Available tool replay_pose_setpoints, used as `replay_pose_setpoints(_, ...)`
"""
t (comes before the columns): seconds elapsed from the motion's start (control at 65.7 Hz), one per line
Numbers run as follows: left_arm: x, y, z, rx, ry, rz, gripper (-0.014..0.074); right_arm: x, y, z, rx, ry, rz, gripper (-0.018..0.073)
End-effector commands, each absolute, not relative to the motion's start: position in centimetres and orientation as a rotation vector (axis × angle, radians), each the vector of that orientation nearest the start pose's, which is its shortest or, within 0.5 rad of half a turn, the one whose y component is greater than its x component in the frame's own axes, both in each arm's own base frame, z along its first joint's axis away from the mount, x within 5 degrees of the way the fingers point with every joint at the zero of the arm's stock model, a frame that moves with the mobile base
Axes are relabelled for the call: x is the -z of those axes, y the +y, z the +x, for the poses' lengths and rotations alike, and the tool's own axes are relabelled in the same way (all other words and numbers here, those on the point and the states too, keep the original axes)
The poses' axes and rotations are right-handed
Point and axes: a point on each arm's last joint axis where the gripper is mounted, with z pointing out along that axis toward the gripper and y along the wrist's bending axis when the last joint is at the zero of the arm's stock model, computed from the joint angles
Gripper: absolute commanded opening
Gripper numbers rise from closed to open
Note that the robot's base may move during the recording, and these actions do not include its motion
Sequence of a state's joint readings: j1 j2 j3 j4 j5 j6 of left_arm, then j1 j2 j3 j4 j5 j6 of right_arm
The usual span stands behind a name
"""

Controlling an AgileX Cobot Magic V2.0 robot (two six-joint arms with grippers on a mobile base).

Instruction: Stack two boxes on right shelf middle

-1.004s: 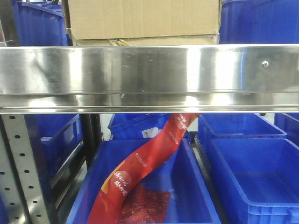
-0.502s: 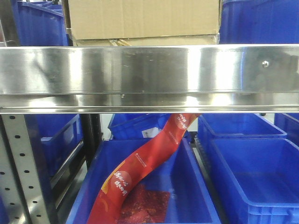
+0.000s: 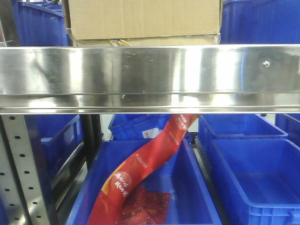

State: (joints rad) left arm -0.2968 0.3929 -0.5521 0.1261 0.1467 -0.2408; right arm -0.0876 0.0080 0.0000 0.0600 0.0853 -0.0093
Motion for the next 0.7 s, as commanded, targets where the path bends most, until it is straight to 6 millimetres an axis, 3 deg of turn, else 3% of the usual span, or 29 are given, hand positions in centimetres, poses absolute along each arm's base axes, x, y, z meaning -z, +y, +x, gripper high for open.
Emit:
replay_pose_setpoints(0.0, -35.5, -2.1, 7.7, 0.323, 1.457, 0.105, -0.0111, -20.8, -0.4, 5.6, 0.033, 1.542, 0.092, -0.0162)
replay_pose_setpoints(0.106, -33.4, -1.5, 7.2, 0.238, 1.462, 0.083, -0.0111, -20.8, -0.4, 5.6, 0.033, 1.542, 0.092, -0.0162)
replay_pose_setpoints(0.319, -26.3, -0.4, 5.8, 0.027, 1.510, 0.064, -0.0111, -20.8, -0.4, 5.6, 0.033, 1.542, 0.092, -0.0162)
replay_pose_setpoints(0.487, -21.8, -0.1, 5.4, -0.019, 1.548, 0.036, -0.0111, -20.8, -0.4, 5.6, 0.033, 1.542, 0.092, -0.0162)
replay_pose_setpoints(0.548, -20.8, -0.1, 5.6, -0.019, 1.538, 0.035, -0.0111, -20.8, -0.4, 5.6, 0.033, 1.539, 0.092, -0.0162)
replay_pose_setpoints(0.684, -21.0, -0.1, 5.6, -0.015, 1.519, 0.034, -0.0111, -20.8, -0.4, 5.6, 0.033, 1.539, 0.092, -0.0162)
